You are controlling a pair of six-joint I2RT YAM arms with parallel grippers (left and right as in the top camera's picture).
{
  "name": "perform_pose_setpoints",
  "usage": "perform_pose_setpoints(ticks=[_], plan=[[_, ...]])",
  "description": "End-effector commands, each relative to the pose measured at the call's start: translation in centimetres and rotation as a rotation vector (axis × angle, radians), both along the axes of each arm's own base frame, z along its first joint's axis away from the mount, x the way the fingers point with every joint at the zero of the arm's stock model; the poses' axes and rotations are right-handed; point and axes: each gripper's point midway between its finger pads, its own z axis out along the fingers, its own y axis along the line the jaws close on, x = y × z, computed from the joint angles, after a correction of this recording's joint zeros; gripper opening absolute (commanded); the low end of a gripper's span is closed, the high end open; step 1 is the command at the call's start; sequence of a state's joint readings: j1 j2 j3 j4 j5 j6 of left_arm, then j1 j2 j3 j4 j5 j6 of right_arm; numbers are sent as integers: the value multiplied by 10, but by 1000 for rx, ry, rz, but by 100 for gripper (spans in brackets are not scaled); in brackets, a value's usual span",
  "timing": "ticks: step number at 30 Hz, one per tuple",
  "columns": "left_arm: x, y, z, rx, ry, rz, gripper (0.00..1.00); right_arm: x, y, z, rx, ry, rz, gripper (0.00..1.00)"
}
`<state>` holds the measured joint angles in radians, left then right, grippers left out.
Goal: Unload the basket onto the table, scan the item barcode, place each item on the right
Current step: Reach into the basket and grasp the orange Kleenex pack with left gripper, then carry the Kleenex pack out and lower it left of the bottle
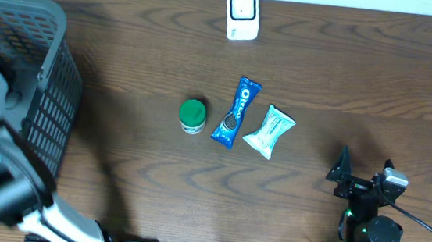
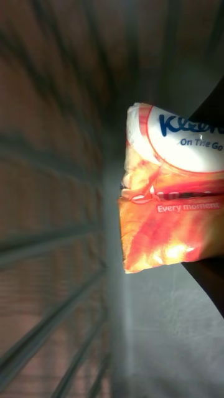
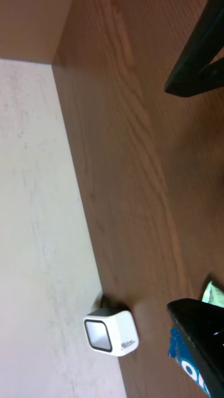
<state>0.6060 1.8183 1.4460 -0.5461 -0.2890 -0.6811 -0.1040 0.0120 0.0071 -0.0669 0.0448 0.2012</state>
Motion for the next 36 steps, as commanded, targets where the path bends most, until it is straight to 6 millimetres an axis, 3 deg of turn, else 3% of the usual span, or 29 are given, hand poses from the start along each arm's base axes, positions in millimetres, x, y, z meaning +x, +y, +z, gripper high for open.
perform_pose_setpoints(ticks=[1,5,7,9,12,17,23,30,36], plan=[[8,-25,96,44,-250,-104,47,0,0,0,6,-2,-3,99],[3,-69,172,70,-442,-230,47,0,0,0,6,-2,-3,99],[1,-98,195,64,-500,-305,47,0,0,0,6,-2,-3,99],[3,-130,208,40,-533,-388,47,0,0,0,6,-2,-3,99],[7,-184,208,-18,-520,-516,47,0,0,0,6,-2,-3,99],[19,-276,178,-127,-394,-739,47,0,0,0,6,-2,-3,99],[32,-337,133,-117,-213,-863,47,0,0,0,6,-2,-3,99],[40,-350,61,-173,-8,-744,47,0,0,0,6,-2,-3,99],[31,-354,-5,-342,109,-452,47,0,0,0,6,-2,-3,99]])
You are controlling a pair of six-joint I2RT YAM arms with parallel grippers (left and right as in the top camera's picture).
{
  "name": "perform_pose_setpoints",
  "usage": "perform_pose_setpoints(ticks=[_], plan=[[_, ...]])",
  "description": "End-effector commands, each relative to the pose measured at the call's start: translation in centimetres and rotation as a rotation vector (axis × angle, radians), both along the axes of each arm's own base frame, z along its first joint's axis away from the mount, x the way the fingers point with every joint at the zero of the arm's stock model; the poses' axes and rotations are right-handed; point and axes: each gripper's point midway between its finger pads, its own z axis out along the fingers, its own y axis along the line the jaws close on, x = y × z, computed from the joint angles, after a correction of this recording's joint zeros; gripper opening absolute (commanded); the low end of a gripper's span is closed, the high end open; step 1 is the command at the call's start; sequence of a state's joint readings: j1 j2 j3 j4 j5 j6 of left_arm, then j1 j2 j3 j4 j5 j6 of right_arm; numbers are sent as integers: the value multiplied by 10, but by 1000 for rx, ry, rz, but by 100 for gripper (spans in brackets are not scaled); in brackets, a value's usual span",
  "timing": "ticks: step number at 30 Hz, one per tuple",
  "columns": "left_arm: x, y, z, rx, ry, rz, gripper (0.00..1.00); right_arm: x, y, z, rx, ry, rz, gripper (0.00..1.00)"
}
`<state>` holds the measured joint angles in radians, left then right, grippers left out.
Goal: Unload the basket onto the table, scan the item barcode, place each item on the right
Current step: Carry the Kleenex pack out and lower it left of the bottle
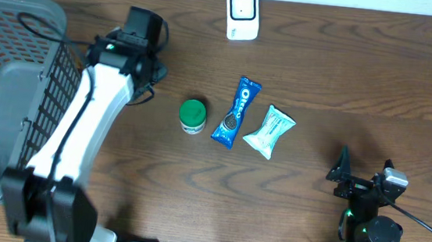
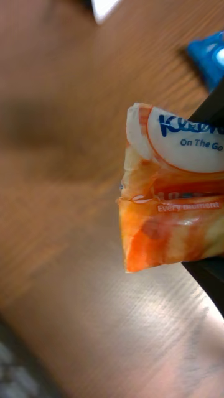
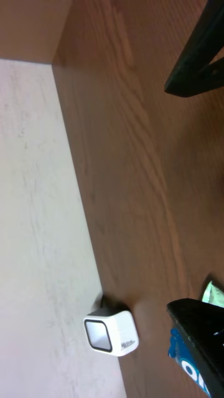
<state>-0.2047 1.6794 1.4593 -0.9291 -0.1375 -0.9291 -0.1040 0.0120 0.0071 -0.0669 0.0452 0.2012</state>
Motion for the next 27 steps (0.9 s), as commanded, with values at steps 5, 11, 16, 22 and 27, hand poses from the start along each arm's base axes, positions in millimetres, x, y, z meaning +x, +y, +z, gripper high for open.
perform_pose_setpoints(ticks=[5,11,16,22,27], plan=[[-8,-9,-66,-143,160,445,47,0,0,0,6,-2,-3,99],[-13,-17,-102,-171,256,538,47,0,0,0,6,-2,-3,99],[-15,-16,-112,-145,282,521,48,0,0,0,6,-2,-3,99],[-15,-15,-112,-143,281,522,70,0,0,0,6,-2,-3,99],[-16,-18,-112,-138,280,513,76,0,0,0,6,-2,-3,99]])
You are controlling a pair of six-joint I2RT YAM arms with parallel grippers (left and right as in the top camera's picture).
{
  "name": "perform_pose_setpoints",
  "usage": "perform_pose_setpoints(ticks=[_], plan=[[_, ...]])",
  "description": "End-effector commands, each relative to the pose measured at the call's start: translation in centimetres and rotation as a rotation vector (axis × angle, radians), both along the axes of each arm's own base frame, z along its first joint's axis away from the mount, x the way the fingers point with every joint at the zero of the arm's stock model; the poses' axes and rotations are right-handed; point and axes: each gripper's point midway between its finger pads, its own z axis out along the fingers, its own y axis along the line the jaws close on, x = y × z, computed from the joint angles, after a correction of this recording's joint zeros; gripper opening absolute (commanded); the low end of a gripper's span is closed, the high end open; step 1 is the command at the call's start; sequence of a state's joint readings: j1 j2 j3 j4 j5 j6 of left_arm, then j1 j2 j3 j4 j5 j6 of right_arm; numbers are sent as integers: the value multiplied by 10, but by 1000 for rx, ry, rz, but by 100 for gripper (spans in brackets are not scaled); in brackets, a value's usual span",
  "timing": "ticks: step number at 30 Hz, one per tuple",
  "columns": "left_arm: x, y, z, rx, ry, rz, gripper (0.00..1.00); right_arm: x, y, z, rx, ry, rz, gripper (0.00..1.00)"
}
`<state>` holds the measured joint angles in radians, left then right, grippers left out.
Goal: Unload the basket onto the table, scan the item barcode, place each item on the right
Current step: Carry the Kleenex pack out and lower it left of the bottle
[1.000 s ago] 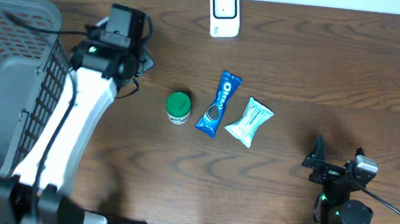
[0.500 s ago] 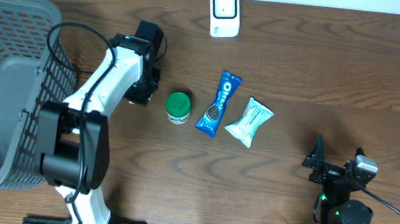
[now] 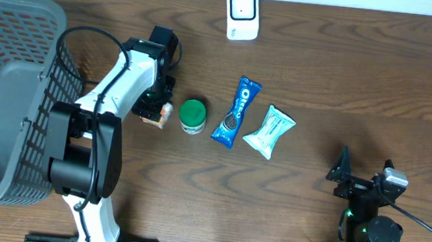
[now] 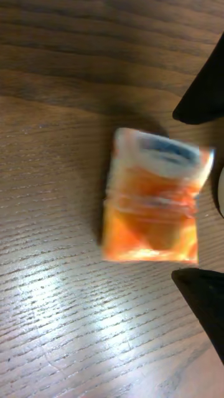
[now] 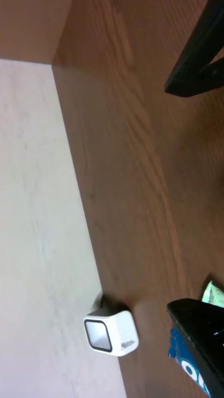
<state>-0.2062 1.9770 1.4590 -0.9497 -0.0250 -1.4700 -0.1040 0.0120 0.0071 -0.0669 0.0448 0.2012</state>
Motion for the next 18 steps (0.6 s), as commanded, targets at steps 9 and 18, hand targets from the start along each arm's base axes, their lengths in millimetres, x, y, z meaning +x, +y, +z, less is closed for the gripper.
perform_pose_setpoints(ticks=[9,18], plan=[[10,36,26,209,-72,-99,74,0,0,0,6,-2,-3,99],[9,61,22,357,-7,-278,8,0,0,0,6,-2,-3,99]])
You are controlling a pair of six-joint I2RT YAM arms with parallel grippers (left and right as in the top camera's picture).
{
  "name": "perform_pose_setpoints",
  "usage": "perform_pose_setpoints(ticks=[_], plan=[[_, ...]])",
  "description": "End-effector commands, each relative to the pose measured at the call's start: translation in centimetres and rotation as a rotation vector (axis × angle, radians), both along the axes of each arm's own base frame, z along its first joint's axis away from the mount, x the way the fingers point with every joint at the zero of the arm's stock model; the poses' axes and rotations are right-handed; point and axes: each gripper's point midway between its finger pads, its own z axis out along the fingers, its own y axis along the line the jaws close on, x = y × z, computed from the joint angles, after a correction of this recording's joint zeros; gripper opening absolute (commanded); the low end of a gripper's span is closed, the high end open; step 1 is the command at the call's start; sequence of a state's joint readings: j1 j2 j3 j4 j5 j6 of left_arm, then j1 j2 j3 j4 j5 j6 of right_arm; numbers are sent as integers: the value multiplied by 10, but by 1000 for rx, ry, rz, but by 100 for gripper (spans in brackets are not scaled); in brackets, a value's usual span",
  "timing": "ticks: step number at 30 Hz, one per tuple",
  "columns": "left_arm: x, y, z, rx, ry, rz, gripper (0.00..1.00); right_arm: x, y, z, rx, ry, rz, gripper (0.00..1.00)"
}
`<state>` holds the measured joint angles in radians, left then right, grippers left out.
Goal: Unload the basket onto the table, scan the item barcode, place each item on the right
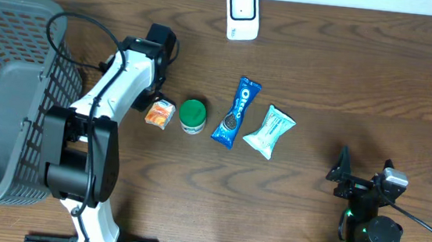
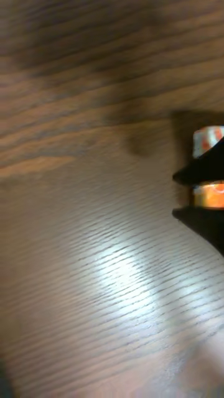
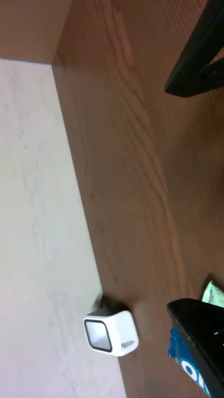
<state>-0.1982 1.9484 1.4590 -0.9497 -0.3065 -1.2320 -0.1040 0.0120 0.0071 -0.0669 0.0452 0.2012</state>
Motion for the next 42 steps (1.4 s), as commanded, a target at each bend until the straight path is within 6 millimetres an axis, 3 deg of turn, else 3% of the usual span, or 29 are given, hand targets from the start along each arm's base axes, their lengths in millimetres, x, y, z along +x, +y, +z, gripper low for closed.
perform_pose_setpoints(ticks=[1,7,14,25,29,33,37,39,42], plan=[[-3,12,-2,75,31,-57,8,0,0,0,6,-2,-3,99],[-21,6,-28,24,85,-60,8,0,0,0,6,-2,-3,99],[-44,-20,-61,-154,141,-64,8,0,0,0,6,-2,-3,99],[-29,-91,-60,-554,92,-154,8,0,0,0,6,-2,-3,99],[-25,-94,-56,-566,69,-164,8,0,0,0,6,-2,-3,99],[-23,-75,-36,-456,28,-199,8,0,0,0,6,-2,-3,99],[-17,-46,13,-281,-93,-253,17,0,0,0,6,-2,-3,99],[-10,-38,50,-222,-194,-325,31,0,0,0,6,-2,-3,99],[2,-37,116,-152,-390,-486,82,0,0,0,6,-2,-3,99]])
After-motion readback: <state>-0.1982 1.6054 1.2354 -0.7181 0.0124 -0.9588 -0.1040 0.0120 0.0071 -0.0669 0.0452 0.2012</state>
